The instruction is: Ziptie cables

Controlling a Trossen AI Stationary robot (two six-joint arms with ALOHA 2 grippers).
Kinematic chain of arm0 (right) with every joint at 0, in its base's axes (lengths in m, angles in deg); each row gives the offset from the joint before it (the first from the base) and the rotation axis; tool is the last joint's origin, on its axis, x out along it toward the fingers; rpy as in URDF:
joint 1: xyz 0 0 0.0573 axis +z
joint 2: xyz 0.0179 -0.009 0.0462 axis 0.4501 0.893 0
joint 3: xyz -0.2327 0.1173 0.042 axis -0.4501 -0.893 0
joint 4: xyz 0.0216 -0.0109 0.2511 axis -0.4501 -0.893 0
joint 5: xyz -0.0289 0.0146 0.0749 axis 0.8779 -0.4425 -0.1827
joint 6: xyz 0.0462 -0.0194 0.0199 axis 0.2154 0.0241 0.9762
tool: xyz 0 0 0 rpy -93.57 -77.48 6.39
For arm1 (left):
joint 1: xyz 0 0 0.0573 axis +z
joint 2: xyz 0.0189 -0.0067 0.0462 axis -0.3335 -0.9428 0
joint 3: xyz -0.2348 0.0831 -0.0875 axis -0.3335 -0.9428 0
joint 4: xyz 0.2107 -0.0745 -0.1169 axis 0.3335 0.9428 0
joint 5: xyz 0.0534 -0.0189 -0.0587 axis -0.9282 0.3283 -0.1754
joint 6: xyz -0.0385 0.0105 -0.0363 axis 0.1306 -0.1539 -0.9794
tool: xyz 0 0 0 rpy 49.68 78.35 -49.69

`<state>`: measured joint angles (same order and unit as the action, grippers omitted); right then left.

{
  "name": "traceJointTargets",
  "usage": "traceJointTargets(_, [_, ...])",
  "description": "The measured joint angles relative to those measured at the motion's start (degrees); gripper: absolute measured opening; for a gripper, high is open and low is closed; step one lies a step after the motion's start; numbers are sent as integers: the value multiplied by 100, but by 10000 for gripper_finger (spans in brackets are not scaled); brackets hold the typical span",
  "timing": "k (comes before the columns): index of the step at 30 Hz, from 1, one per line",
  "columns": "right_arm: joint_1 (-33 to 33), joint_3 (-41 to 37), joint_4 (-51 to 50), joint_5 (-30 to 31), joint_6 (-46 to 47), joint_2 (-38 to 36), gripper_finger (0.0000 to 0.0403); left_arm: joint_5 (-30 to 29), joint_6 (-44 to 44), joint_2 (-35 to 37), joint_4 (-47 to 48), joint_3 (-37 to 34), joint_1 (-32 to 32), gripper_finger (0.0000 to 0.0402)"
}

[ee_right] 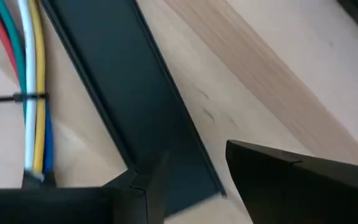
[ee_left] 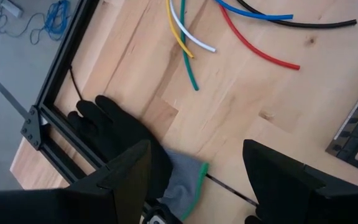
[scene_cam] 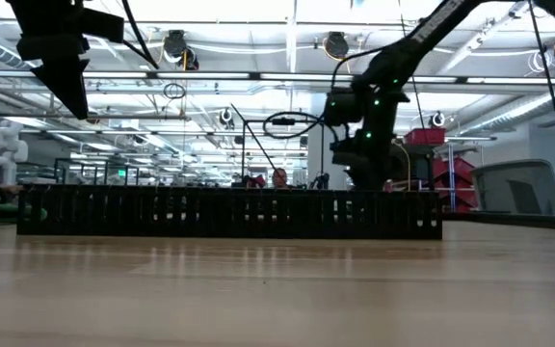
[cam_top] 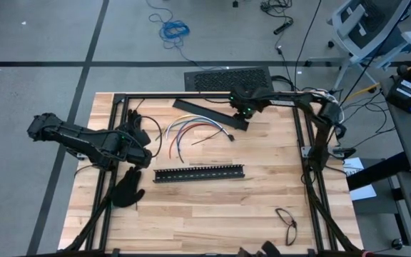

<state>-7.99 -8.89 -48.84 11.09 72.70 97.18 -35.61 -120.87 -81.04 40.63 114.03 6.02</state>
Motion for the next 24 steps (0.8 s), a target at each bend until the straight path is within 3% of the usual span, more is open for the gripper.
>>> traceJointTargets(12, [-46,305,-115,122,-669,1001,144,4,-16,0,-21,0,0,251])
traceJointTargets(15, [-1,317,-142,36,-950,1152,109,4,-20,0,-23,0,0,251])
traceJointTargets(19, [148,306,-155,258,-1473,1158,20,7,-171,0,-26,0,-2,251])
traceJointTargets(24, [313,305,-633,113,-1663,1132,4,75,-474,-2,-93,46,-1,251])
